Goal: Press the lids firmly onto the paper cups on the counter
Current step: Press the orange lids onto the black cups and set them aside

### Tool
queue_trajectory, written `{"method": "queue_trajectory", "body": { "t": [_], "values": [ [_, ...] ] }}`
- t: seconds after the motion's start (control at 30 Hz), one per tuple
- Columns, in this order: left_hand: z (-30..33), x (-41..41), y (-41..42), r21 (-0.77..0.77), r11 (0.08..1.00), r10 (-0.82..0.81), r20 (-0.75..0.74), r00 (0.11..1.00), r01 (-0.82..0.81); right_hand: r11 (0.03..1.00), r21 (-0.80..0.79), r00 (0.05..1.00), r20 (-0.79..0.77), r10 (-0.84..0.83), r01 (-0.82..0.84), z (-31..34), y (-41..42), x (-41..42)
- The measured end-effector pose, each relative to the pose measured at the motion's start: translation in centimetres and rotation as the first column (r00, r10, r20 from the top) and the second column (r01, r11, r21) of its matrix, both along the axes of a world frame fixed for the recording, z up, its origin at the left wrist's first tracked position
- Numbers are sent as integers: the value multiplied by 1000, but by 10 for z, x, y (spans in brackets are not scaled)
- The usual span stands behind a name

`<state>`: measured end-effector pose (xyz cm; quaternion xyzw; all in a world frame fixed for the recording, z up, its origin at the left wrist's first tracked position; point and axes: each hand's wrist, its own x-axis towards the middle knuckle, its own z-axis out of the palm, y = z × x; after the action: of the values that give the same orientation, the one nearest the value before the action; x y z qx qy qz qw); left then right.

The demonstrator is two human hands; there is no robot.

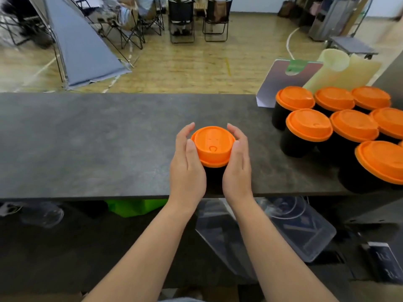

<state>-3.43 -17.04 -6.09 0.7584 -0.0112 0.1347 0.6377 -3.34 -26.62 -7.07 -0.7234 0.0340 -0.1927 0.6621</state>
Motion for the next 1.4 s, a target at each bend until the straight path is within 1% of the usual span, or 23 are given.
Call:
{"method": "queue_trajectory", "body": {
  "t": [0.1,0.27,0.37,0.47,0.57,0.63,0.7,0.8,0.87,0.93,1.0,1.07,1.1,1.17,1.23,1.3,1.37,1.4],
  "values": [
    [-6,2,2,2,999,-46,71,996,46,999,-42,995,97,-22,26,-5,-1,2],
    [-14,8,4,-32,994,-102,95,990,106,999,-37,990,143,-7,12,-7,1,5],
    [-16,12,4,-43,989,-136,113,984,142,999,-49,989,144,-15,22,-9,1,7],
    [-18,15,2,-43,989,-138,137,981,145,999,-49,990,138,9,-2,-9,0,7],
    [-19,15,3,-51,986,-149,131,980,156,998,-53,992,121,33,-27,-6,-1,6],
    [-17,14,5,-54,984,-160,121,980,168,997,-74,993,114,15,-7,-4,-1,5],
    [-14,16,9,-38,990,-127,127,984,133,996,-79,992,121,-33,43,-2,0,2],
    [-9,30,22,-35,999,5,140,990,0,993,-58,989,118,-94,101,-1,5,-7],
    [-7,39,32,-20,996,84,146,986,-82,994,-59,991,100,-88,94,-1,7,-12],
    [-3,39,37,-49,993,116,136,984,-111,996,-69,995,81,-48,54,-1,7,-14],
    [3,31,35,-89,993,83,89,993,-75,993,-110,997,66,45,-37,-2,7,-14],
    [6,23,31,-54,999,-4,43,999,6,976,-159,986,51,160,-150,-2,9,-12],
    [6,21,29,-42,998,-49,22,999,50,971,-170,982,47,180,-170,-1,10,-11],
    [6,19,28,-35,994,-104,3,995,104,983,-132,990,38,138,-132,4,12,-7],
    [6,22,31,-32,990,-138,3,990,138,994,-68,996,-12,90,-90,8,12,1],
    [7,25,36,-26,984,-176,-3,984,176,992,-77,994,-51,93,-97,9,10,8],
    [8,29,39,3,989,-150,24,988,150,990,-99,995,-38,97,-101,9,9,12],
    [7,30,41,21,995,-101,51,994,100,990,-103,995,-24,92,-94,9,11,13]
  ]
}}
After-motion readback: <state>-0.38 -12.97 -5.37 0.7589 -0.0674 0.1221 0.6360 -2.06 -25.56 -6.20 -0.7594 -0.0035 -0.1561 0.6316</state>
